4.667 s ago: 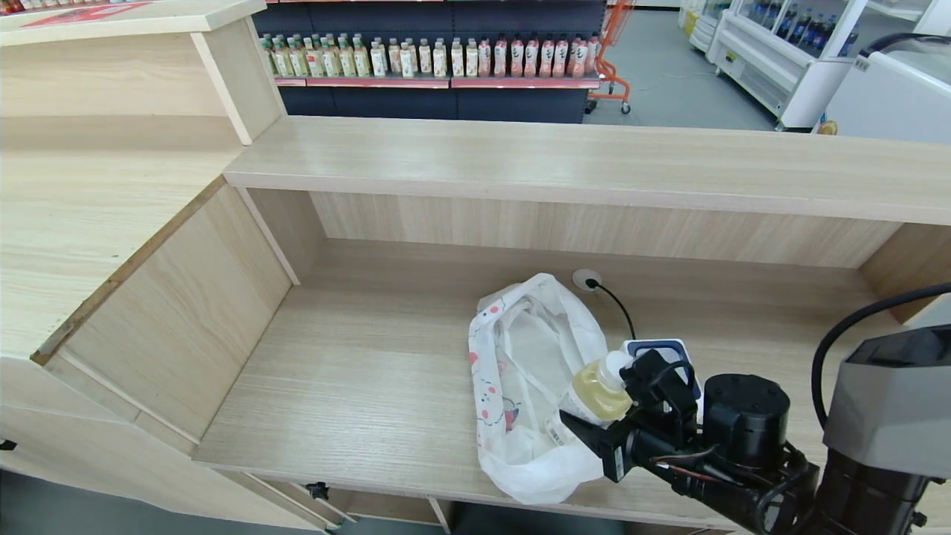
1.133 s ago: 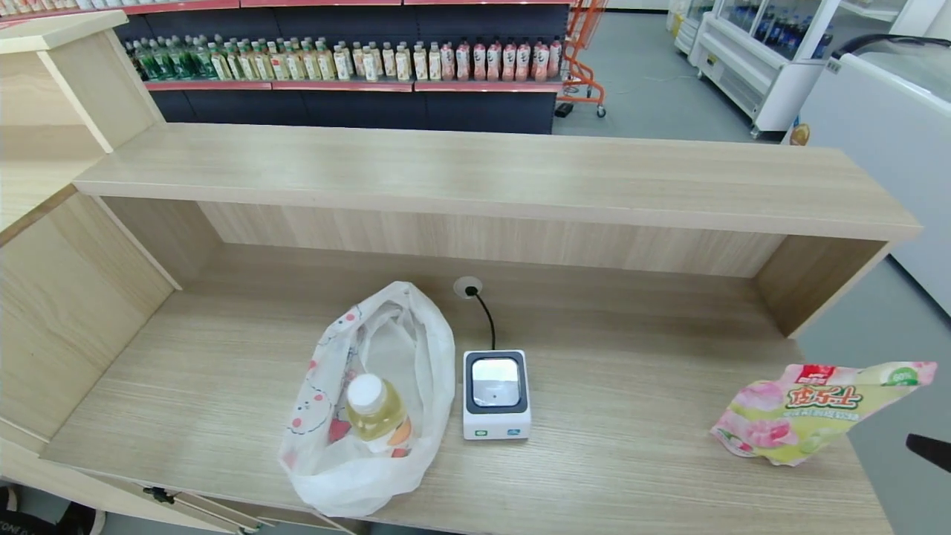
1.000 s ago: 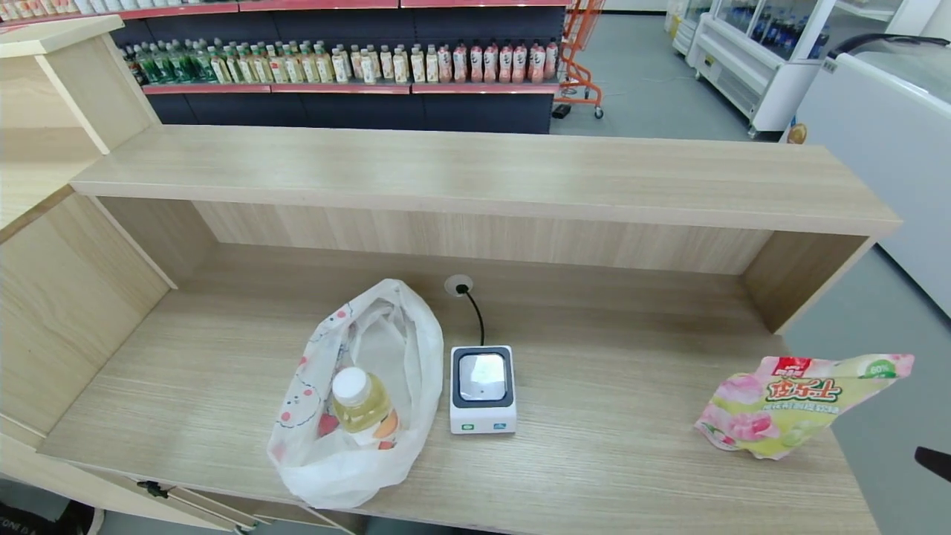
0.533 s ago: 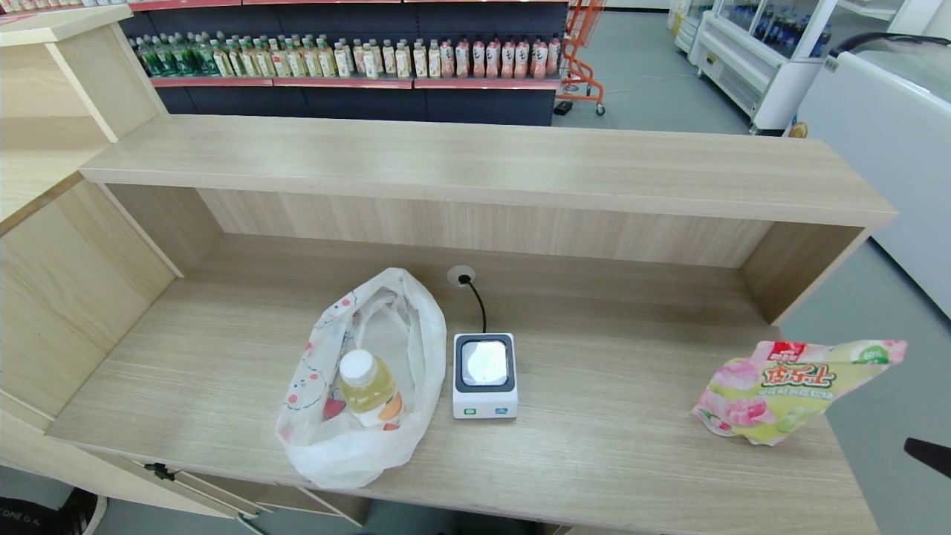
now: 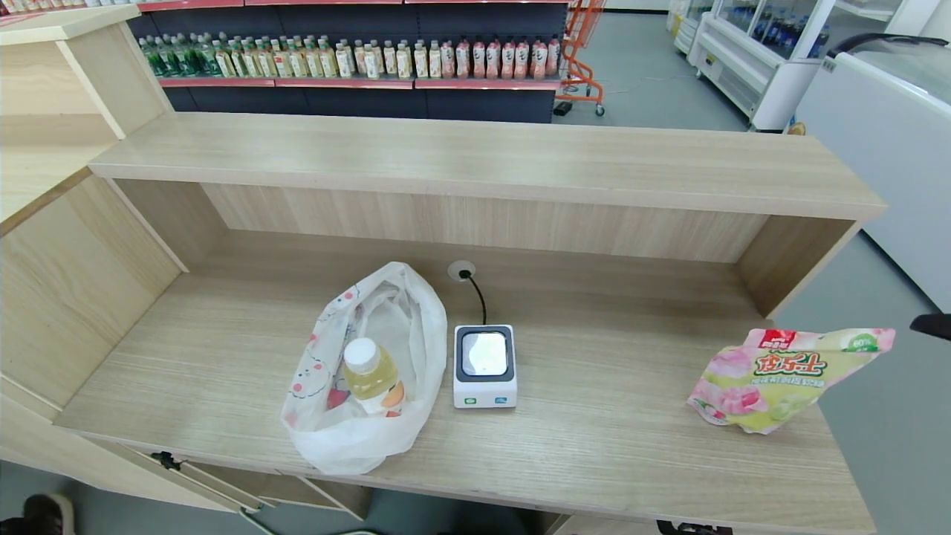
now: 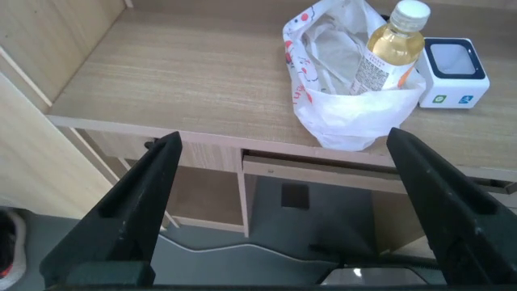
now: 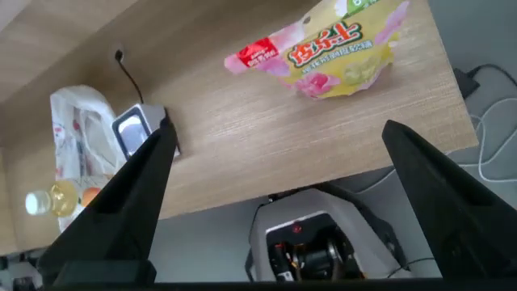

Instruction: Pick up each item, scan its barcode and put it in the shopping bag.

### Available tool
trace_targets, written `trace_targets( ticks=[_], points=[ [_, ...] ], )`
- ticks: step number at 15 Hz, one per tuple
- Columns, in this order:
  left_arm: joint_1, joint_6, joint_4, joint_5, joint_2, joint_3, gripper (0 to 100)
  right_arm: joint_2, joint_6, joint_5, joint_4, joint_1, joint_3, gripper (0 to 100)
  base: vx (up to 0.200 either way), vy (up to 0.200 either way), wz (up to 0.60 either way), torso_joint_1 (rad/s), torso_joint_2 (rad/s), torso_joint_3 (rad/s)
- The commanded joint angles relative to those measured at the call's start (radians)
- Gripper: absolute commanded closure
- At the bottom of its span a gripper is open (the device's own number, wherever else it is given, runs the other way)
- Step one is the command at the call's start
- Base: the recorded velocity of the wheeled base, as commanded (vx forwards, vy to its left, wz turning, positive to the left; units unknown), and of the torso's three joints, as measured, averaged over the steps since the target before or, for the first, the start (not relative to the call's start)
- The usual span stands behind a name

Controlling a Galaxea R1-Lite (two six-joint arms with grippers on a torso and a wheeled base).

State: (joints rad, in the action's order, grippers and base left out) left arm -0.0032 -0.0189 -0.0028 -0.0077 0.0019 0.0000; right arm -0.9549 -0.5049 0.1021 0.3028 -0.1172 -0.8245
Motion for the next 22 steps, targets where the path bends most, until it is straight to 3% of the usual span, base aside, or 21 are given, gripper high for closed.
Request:
trace_targets(
  ticks=[1,6,8,10,16,22],
  points=[
    [0.000,-0.001,0.000,0.000,0.000,0.000,0,-0.110,-0.027,-0.004,0.001,-0.056,-0.025,0,0.000,0.000,0.00,0.000,0.00,0.000],
    [0.000,0.001,0.000,0.000,0.000,0.000,0,-0.223,-0.087,-0.016,-0.005,-0.202,-0.030,0,0.000,0.000,0.00,0.000,0.00,0.000],
    [0.000,-0.001,0.000,0.000,0.000,0.000,0,-0.269,-0.124,-0.015,-0.011,-0.213,-0.030,0,0.000,0.000,0.00,0.000,0.00,0.000],
    [0.000,-0.001,0.000,0.000,0.000,0.000,0,-0.323,-0.146,-0.015,-0.051,-0.213,-0.022,0,0.000,0.000,0.00,0.000,0.00,0.000],
    [0.000,-0.001,0.000,0.000,0.000,0.000,0,-0.625,-0.118,-0.012,-0.375,-0.203,0.082,0,0.000,0.000,0.00,0.000,0.00,0.000],
    [0.000,0.001,0.000,0.000,0.000,0.000,0,-0.751,-0.098,-0.005,-0.461,-0.148,0.088,0,0.000,0.000,0.00,0.000,0.00,0.000]
  ],
)
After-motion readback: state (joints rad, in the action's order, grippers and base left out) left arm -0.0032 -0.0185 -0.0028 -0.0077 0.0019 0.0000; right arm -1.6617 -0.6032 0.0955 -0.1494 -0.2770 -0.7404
